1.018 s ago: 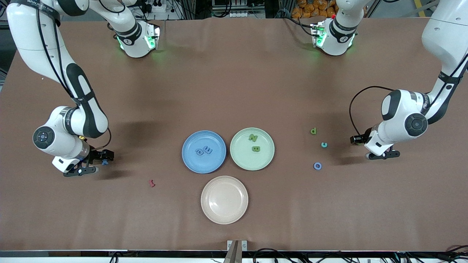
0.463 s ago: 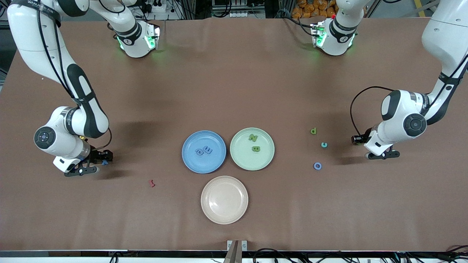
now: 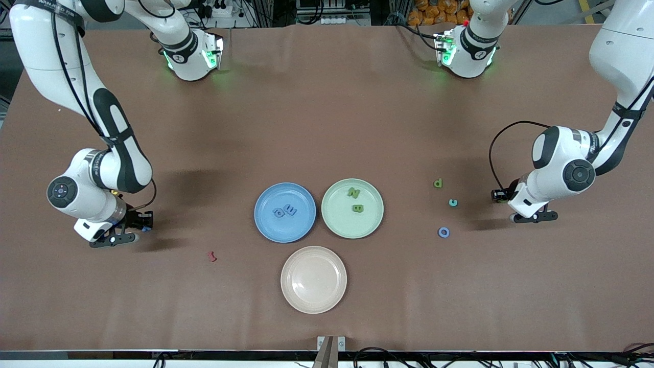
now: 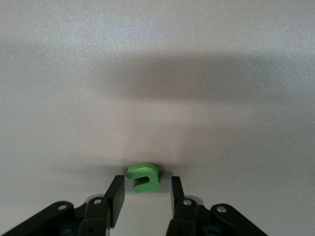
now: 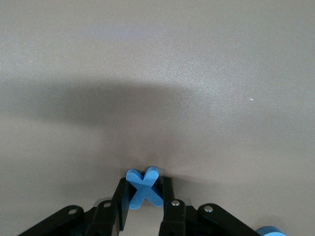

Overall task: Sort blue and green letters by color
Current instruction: 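Grasp the blue x with the right gripper while the left gripper grasps green u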

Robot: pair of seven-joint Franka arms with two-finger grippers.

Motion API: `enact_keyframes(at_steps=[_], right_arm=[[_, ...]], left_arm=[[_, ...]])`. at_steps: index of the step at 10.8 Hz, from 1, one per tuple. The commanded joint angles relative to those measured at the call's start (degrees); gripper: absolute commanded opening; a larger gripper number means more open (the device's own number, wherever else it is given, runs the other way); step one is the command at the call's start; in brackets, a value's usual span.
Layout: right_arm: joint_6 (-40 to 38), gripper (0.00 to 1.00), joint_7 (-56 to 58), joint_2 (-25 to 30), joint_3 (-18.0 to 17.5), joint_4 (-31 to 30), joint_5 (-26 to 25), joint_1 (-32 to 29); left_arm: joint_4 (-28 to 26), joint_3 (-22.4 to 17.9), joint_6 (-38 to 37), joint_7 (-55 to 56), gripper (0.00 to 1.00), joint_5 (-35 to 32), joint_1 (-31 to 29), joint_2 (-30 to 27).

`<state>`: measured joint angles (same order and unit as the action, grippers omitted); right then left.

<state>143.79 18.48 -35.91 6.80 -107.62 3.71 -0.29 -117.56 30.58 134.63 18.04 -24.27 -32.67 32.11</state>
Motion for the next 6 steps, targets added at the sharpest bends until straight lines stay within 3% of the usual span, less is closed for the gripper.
enact_keyframes(at_steps=[1,3,4,6], right_arm=[[-0.87,0.00,-1.85,1.10,-2.04,-0.05,1.47,0.28],[-3.50,0.00,-7.46,1.63,-4.85,1.44,1.57,0.90],[-4.04,0.00,-11.14,1.89,-6.00,1.79,1.57,1.94],[-4.22,0.00,-19.40,2.68,-9.07,1.89,1.57,3.79]], left_arm=[[-0.21,0.62,0.90,1.91,0.40,-2.62,-0.73,0.58],[-0.13,0.62,0.90,1.91,0.27,-3.33,-0.73,0.58],[-0.04,0.62,0.90,1.91,0.27,-3.33,-0.73,0.67],[-0.04,0.62,0.90,1.91,0.02,-3.42,-0.73,0.67]])
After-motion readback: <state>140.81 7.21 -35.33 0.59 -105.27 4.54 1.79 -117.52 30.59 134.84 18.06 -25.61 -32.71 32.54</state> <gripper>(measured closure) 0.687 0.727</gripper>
